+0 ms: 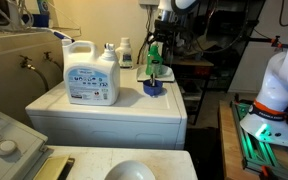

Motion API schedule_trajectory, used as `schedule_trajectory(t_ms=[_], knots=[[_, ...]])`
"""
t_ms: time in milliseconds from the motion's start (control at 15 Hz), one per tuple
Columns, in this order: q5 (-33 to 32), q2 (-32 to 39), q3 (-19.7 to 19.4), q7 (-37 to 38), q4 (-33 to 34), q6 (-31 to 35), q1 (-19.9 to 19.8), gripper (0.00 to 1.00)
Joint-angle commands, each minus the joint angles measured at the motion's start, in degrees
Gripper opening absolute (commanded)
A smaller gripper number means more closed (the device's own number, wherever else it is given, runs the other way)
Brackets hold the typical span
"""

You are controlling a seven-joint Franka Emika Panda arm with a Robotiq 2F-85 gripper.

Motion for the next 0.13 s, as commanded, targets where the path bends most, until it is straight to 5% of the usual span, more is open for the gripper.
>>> schedule_trajectory(t_ms=[0, 67], knots=[[4.32, -12.42, 0.62, -12.95, -10.23, 0.51, -0.3, 1.0], [2.15, -5.6, 1.58, -7.12, -3.73, -0.13, -1.27, 1.0]])
